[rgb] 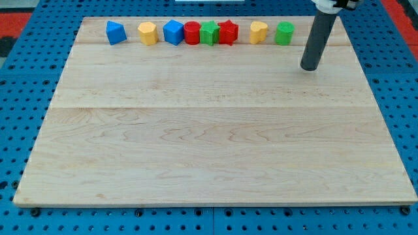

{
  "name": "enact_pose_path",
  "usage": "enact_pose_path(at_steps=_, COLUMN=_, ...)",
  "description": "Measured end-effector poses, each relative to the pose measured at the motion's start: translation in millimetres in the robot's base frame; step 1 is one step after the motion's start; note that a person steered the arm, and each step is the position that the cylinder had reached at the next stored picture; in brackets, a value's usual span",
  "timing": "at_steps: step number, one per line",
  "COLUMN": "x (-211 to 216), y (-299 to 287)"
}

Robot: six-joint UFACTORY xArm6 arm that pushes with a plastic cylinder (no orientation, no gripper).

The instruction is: Slide the yellow heart to the center of the board

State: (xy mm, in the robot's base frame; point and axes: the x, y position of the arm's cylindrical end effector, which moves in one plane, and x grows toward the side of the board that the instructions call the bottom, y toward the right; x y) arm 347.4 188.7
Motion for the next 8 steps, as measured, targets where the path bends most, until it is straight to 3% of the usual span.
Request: enact_pose_path(at_steps=8, x=-4.1, y=14.9)
